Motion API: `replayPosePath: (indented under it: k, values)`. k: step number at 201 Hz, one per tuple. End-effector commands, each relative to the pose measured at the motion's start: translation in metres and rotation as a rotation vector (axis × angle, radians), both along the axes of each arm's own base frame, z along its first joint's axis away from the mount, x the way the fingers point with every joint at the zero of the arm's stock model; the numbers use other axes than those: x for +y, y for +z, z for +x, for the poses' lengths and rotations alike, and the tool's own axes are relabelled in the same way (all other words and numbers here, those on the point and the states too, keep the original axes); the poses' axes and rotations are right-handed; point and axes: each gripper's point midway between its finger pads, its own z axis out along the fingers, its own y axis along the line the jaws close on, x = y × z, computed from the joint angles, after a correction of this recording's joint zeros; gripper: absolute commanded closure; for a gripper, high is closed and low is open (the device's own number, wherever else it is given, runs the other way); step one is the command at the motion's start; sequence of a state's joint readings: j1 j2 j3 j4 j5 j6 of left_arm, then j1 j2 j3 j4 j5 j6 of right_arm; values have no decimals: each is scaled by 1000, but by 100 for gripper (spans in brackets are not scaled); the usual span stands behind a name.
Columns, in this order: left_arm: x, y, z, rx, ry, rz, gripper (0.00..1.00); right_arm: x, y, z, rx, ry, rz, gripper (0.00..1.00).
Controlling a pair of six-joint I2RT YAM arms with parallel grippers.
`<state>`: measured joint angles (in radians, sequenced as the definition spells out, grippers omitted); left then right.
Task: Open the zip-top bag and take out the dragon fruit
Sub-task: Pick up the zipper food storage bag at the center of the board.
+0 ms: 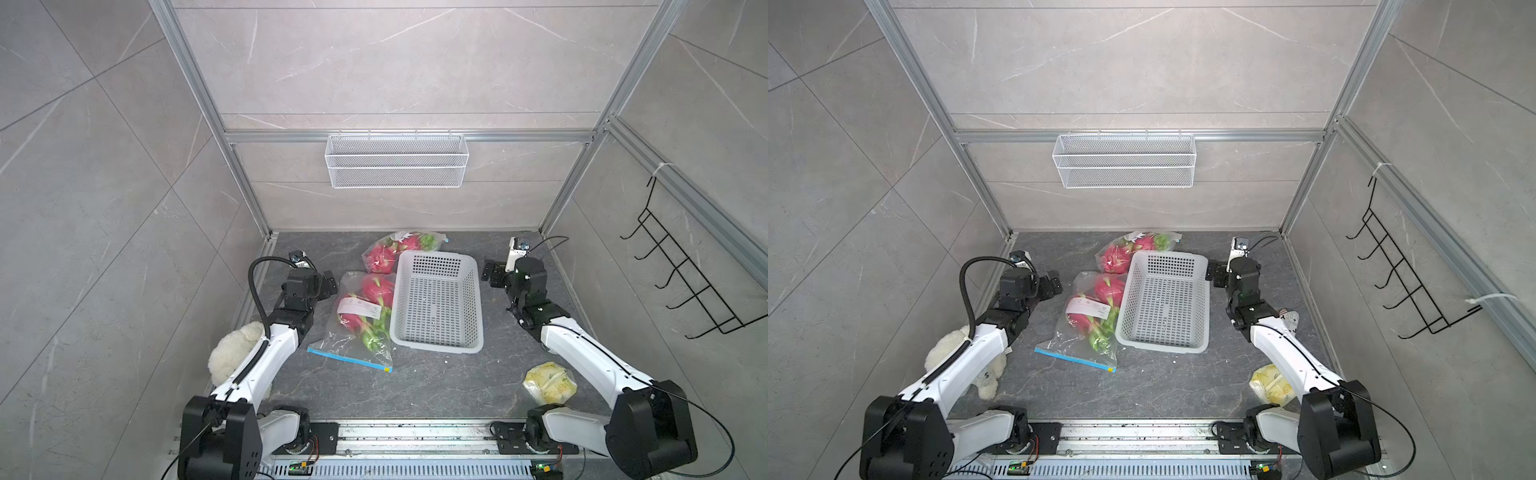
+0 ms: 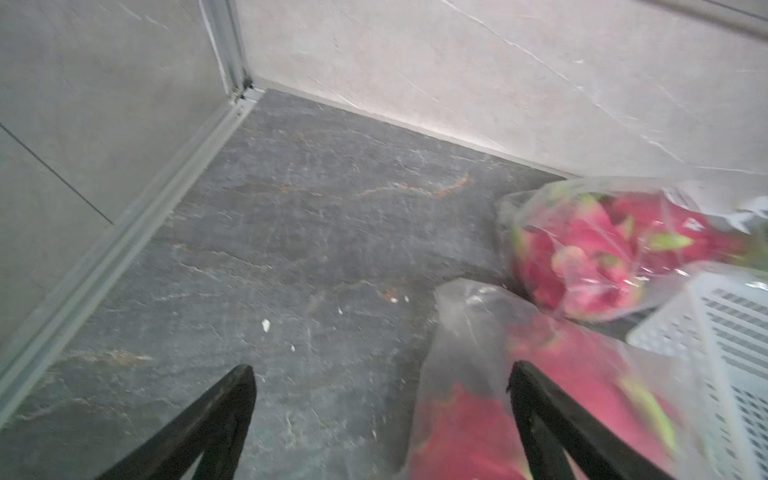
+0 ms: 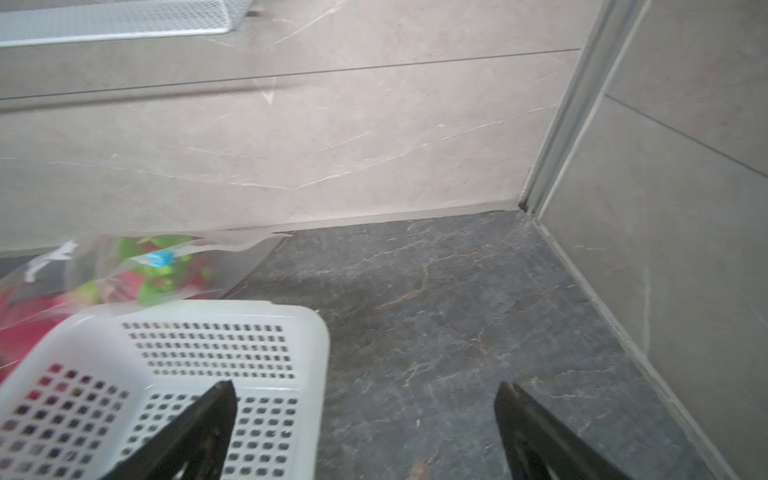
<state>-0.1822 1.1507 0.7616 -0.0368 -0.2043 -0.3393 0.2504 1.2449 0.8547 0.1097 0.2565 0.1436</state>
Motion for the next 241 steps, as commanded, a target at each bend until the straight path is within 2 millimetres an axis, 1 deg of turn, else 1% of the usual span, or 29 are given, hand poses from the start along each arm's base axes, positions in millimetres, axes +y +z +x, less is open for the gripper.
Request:
replayPosePath:
  k: [1,16,29,53,75,82,106,117,131,152,174,199,212,221,241]
  values:
    - [-24,-1,-27,103,-85,-125,3,34,-35,-31,264,106,27,1]
    - [-28,-5,-38,145,-105,-133,3,58,-27,-44,293,180,54,1]
    - [-25,-8,-43,162,-91,-131,3,75,-19,-57,305,236,99,1]
    - [-26,-12,-45,160,-70,-174,3,114,-8,-92,333,347,180,5]
    - [-33,-17,-44,153,-73,-251,4,151,-7,-128,358,441,227,6]
    - [-35,-19,-44,155,-73,-273,4,162,-9,-139,365,465,233,6]
    - [-41,-27,-46,169,-80,-311,4,201,-23,-175,412,536,226,8]
    - [-42,-29,-49,173,-78,-319,4,222,-30,-191,432,588,219,9]
    - [-42,-30,-52,169,-80,-325,4,245,-36,-208,443,624,227,9]
    - [-39,-30,-60,151,-70,-334,4,276,-53,-230,477,666,276,9]
    - [-34,-26,-69,114,-61,-333,4,302,-76,-244,520,673,319,11]
    - [-29,-23,-78,87,-51,-325,4,316,-99,-238,548,618,384,15]
    - [-28,-23,-81,78,-50,-325,4,320,-108,-236,565,587,420,17]
    - [-28,-22,-82,74,-51,-328,4,321,-114,-236,575,574,437,20]
    - [-27,-19,-83,64,-54,-327,4,316,-123,-234,588,513,492,24]
